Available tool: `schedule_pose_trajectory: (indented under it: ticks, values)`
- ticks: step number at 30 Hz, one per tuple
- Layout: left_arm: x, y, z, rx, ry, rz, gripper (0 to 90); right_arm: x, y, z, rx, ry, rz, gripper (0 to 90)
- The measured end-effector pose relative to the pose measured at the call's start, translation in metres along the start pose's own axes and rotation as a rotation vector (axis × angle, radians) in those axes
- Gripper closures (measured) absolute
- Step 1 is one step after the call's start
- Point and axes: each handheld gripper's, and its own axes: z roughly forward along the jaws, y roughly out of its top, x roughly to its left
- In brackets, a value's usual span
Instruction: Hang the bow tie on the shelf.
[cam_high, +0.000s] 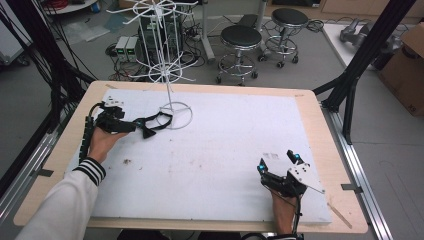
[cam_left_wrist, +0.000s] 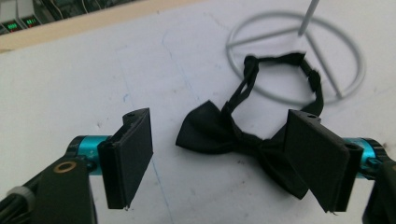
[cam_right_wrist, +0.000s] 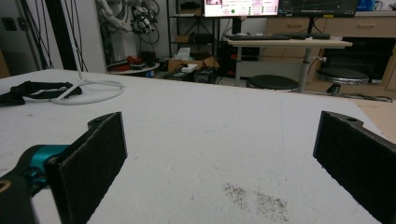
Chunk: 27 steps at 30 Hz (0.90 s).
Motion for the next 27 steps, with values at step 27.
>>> schedule_pose_trajectory:
  ticks: [27]
  values:
    - [-0.003, 0.01, 0.034, 0.065, -0.012, -0.006, 41.0, -0.001, 0.0, 0.0, 0.001, 0.001, 0.001, 1.7]
